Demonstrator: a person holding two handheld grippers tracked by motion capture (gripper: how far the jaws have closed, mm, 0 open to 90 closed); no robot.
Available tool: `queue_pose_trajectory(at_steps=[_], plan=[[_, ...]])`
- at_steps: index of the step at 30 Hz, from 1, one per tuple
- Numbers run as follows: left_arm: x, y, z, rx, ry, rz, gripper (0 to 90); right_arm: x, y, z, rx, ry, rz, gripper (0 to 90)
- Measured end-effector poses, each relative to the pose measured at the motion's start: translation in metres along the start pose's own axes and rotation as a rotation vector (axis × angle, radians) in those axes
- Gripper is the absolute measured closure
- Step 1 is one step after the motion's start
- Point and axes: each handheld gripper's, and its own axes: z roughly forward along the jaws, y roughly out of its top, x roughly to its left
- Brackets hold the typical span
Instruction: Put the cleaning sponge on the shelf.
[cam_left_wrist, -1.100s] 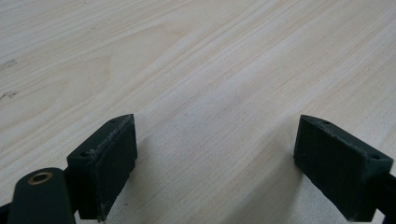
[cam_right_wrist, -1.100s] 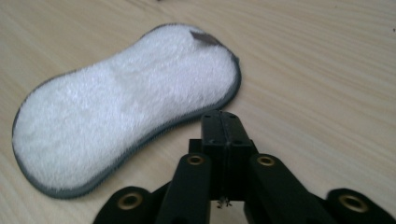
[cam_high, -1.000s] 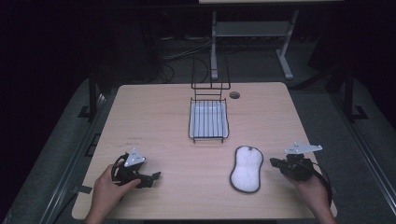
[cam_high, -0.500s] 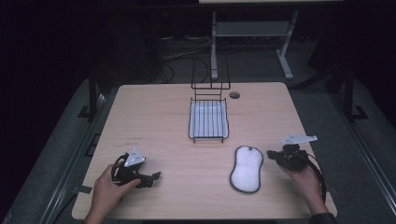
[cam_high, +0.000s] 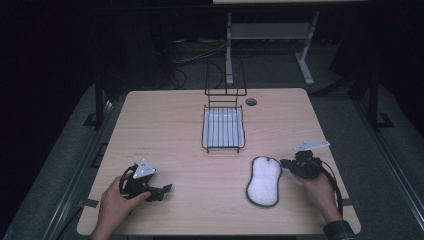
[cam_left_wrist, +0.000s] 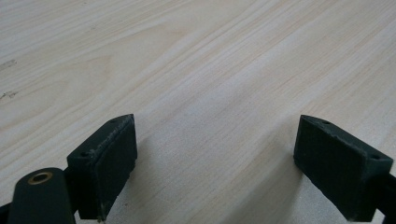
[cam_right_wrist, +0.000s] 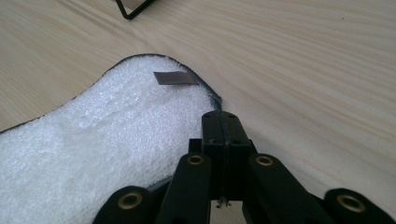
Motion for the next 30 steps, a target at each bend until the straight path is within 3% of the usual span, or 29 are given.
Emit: queue_pose_trajectory(at_steps=[20, 30], plan=[[0.0, 0.0, 0.0, 0.002, -0.001, 0.001, 12.7, 0.013, 0.017, 0.022, 0.008, 0.013, -0.035, 89.7], [0.0, 0.0, 0.0, 0.003, 0.0, 0.001, 12.7, 0.03, 0.032, 0.038, 0.009, 0.045, -0.072, 89.8]])
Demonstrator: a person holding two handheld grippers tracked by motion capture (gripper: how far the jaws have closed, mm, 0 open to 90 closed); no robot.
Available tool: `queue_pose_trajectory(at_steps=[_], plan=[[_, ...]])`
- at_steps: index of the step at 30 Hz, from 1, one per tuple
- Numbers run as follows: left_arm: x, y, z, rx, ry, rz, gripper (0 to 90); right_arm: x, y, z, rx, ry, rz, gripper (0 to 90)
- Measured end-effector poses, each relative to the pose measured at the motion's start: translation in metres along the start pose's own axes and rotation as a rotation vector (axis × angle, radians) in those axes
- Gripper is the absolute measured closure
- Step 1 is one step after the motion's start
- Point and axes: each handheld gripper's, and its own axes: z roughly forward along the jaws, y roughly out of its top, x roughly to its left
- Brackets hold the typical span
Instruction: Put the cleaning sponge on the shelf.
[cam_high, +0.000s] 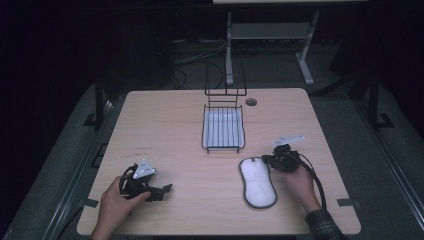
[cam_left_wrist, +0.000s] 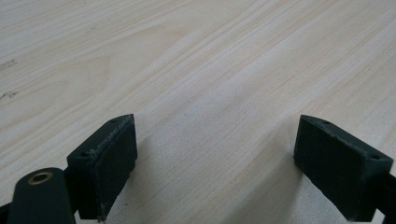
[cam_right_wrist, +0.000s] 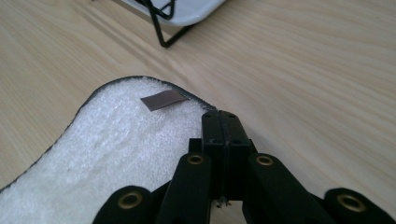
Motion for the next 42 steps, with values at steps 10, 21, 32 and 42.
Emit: queue_pose_trajectory(at_steps=[10, 21, 32, 42], plan=[[0.0, 0.0, 0.0, 0.0, 0.0, -0.001, 12.7, 0.014, 0.008, 0.011, -0.003, 0.018, -0.032, 89.7], [0.0, 0.0, 0.0, -0.002, 0.001, 0.0, 12.7, 0.035, 0.004, -0.02, -0.026, 0.127, -0.043, 89.7], [0.0, 0.0, 0.0, 0.0, 0.001, 0.005, 12.7, 0.07, -0.016, -0.037, -0.021, 0.198, -0.087, 89.6], [0.0, 0.0, 0.0, -0.002, 0.001, 0.001, 12.7, 0.082, -0.04, -0.046, 0.024, 0.216, -0.093, 89.7]])
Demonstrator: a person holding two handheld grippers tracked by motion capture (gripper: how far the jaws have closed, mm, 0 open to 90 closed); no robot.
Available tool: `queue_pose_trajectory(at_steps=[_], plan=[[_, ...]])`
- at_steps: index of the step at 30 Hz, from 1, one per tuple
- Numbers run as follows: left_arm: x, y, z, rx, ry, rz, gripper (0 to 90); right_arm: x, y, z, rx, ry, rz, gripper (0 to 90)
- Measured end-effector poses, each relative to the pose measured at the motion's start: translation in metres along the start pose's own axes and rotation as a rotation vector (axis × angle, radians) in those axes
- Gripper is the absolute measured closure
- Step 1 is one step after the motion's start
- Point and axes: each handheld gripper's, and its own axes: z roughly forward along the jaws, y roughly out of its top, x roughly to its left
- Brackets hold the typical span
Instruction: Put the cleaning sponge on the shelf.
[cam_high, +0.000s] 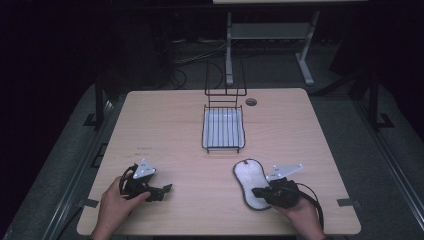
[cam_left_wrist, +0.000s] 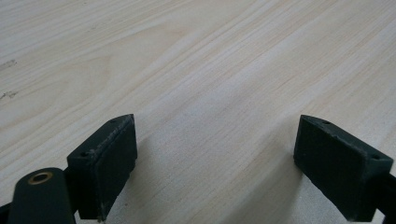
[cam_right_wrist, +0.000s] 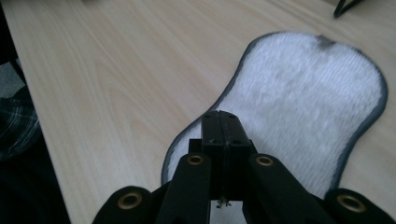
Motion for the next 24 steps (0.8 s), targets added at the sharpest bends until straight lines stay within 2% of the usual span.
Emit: queue_pose_trajectory(at_steps=[4, 11, 24], plan=[[0.0, 0.0, 0.0, 0.0, 0.0, 0.0, 12.7, 0.002, -0.008, -0.001, 0.02, 0.0, 0.012, 89.6], [0.0, 0.0, 0.0, 0.0, 0.0, -0.001, 12.6, 0.0, -0.015, -0.005, 0.025, -0.007, 0.022, 89.7], [0.0, 0.0, 0.0, 0.0, 0.0, -0.001, 12.7, -0.02, -0.019, -0.017, 0.024, -0.07, 0.059, 89.7]])
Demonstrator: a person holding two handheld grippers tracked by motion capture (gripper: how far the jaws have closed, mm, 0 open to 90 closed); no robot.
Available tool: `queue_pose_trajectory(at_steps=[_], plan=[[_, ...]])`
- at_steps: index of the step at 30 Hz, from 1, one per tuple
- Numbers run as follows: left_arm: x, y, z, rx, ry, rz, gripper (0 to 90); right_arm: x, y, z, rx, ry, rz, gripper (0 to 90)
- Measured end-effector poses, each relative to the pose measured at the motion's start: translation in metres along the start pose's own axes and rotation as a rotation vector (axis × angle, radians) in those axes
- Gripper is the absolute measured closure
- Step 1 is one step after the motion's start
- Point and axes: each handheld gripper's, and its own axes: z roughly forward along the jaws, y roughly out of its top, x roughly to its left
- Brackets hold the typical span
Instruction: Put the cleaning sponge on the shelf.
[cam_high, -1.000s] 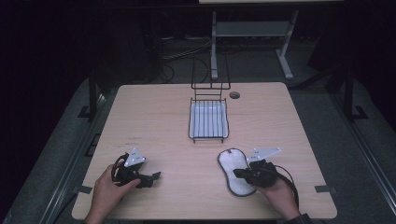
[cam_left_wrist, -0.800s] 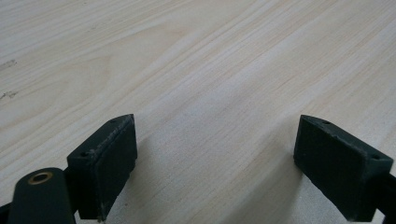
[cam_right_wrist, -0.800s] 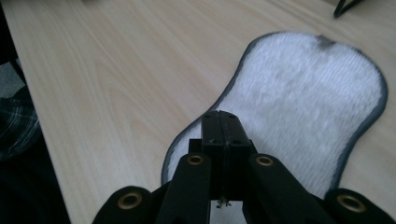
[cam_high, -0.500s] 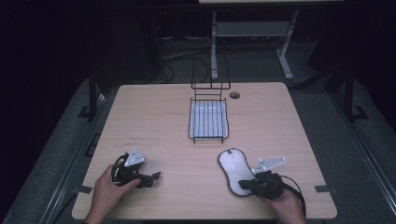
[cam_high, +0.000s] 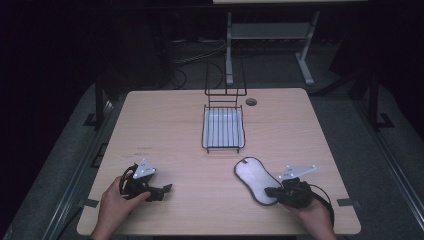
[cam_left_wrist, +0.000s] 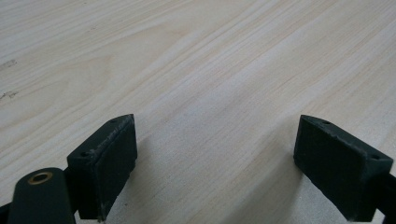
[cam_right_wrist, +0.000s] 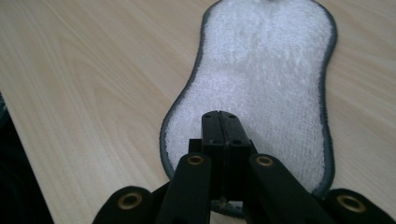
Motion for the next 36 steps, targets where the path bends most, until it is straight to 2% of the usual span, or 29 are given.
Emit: queue_pose_trajectory(at_steps=[11, 21, 26, 29, 33, 36], plan=[[0.0, 0.0, 0.0, 0.0, 0.0, 0.001, 12.6, -0.021, -0.003, -0.009, -0.006, -0.046, 0.034, 89.7], [0.0, 0.0, 0.0, 0.0, 0.0, 0.001, 12.7, -0.031, -0.003, -0.01, -0.006, -0.069, 0.042, 89.7], [0.0, 0.0, 0.0, 0.0, 0.0, 0.0, 12.7, -0.044, -0.002, -0.012, -0.012, -0.102, 0.068, 89.7], [0.0, 0.0, 0.0, 0.0, 0.0, 0.0, 12.7, -0.049, -0.002, -0.013, -0.024, -0.097, 0.089, 89.7], [0.0, 0.0, 0.0, 0.0, 0.0, -0.001, 12.7, -0.05, 0.0, -0.019, -0.05, -0.09, 0.088, 88.9], [0.0, 0.0, 0.0, 0.003, 0.0, 0.003, 12.7, -0.051, 0.003, -0.022, -0.063, -0.073, 0.086, 81.4]])
